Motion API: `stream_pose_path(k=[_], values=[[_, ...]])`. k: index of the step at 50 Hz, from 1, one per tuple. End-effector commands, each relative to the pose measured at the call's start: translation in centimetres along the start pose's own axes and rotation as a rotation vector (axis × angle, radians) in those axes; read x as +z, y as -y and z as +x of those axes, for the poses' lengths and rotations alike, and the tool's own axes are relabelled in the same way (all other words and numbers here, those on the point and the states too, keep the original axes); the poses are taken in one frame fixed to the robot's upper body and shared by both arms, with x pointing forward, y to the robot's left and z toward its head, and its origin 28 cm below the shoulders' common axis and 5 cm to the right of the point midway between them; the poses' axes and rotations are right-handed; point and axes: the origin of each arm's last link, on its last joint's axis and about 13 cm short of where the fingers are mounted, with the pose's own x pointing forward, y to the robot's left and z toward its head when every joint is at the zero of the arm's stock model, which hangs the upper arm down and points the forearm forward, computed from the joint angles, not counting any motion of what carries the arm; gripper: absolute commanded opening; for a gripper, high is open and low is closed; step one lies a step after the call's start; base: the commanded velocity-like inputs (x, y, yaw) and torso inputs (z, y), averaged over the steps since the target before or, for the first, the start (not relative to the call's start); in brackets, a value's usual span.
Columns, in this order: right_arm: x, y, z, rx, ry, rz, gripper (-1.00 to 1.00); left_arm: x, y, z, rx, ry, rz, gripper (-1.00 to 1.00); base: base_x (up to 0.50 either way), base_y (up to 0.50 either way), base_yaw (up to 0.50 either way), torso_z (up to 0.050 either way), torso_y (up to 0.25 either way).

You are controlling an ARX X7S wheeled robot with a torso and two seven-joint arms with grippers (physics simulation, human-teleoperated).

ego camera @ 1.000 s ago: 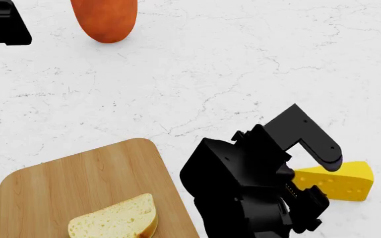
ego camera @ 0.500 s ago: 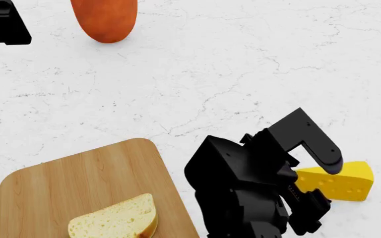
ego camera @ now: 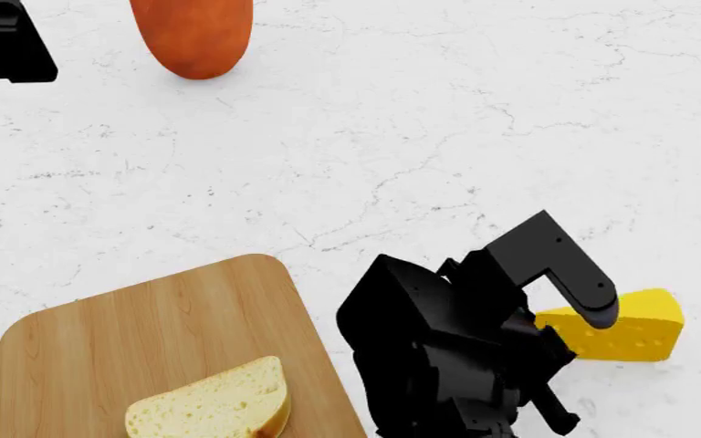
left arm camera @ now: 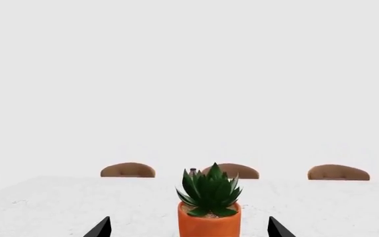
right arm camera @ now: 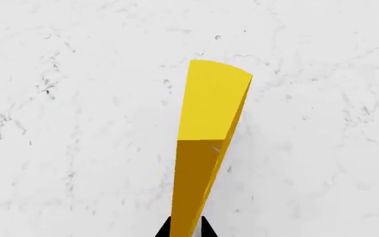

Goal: Pick up the wedge of cheese and place it on the slice of bread to prepare a simple cheese on bread dish.

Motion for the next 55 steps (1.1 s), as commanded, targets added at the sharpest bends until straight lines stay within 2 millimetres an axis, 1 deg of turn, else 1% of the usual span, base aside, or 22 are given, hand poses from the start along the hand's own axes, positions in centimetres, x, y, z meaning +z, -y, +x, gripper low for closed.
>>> stream_pose_path(k=[1, 10, 13, 17, 18, 25, 28, 33, 37, 43, 45, 51, 55], values=[[0.0, -0.3, -0.2, 0.041, -0.017, 0.011, -1.00, 0.0, 0.0, 0.0, 0.000, 0.002, -0.004, 1.00, 0.00, 0.00, 0.00, 0.000, 0.000], [0.9, 0.1, -1.0, 0.057, 0.029, 0.043, -1.00, 0.0, 0.0, 0.0, 0.002, 0.002, -0.004, 1.00, 0.00, 0.00, 0.00, 0.000, 0.000], [1.6, 0.8, -2.3, 0.115, 0.043, 0.033, -1.00, -0.1, 0.0, 0.0, 0.001, 0.000, -0.004, 1.00, 0.00, 0.00, 0.00, 0.000, 0.000], [2.6, 1.6, -3.4, 0.162, 0.075, 0.033, -1.00, 0.0, 0.0, 0.0, 0.003, -0.001, -0.005, 1.00, 0.00, 0.00, 0.00, 0.000, 0.000], [2.8, 1.9, -3.9, 0.189, 0.090, 0.026, -1.00, 0.0, 0.0, 0.0, 0.003, -0.002, -0.005, 1.00, 0.00, 0.00, 0.00, 0.000, 0.000], [3.8, 3.2, -6.1, 0.294, 0.137, -0.031, -1.00, -0.1, -0.1, 0.1, 0.004, -0.006, -0.003, 1.00, 0.00, 0.00, 0.00, 0.000, 0.000], [4.2, 3.8, -6.4, 0.313, 0.156, -0.043, -1.00, -0.1, -0.1, 0.1, 0.005, -0.005, -0.004, 1.00, 0.00, 0.00, 0.00, 0.000, 0.000], [4.4, 4.3, -6.8, 0.355, 0.167, -0.073, -1.00, -0.1, -0.1, 0.0, 0.005, -0.006, -0.006, 1.00, 0.00, 0.00, 0.00, 0.000, 0.000], [4.7, 4.5, -7.3, 0.441, 0.178, -0.139, -1.00, 0.0, -0.1, 0.0, 0.005, -0.009, -0.009, 1.00, 0.00, 0.00, 0.00, 0.000, 0.000], [5.5, 5.0, -7.3, 0.539, 0.181, -0.226, -1.00, 0.0, -0.1, 0.0, 0.006, -0.010, -0.004, 1.00, 0.00, 0.00, 0.00, 0.000, 0.000], [5.6, 5.0, -7.1, 0.536, 0.173, -0.213, -1.00, 0.0, -0.1, 0.0, 0.009, -0.010, -0.008, 1.00, 0.00, 0.00, 0.00, 0.000, 0.000], [5.8, 4.8, -7.1, 0.599, 0.170, -0.269, -1.00, 0.0, -0.1, 0.0, 0.009, -0.012, -0.006, 1.00, 0.00, 0.00, 0.00, 0.000, 0.000], [6.3, 4.7, -7.2, 0.671, 0.154, -0.287, -1.00, 0.0, -0.1, 0.0, 0.011, -0.013, -0.006, 1.00, 0.00, 0.00, 0.00, 0.000, 0.000]])
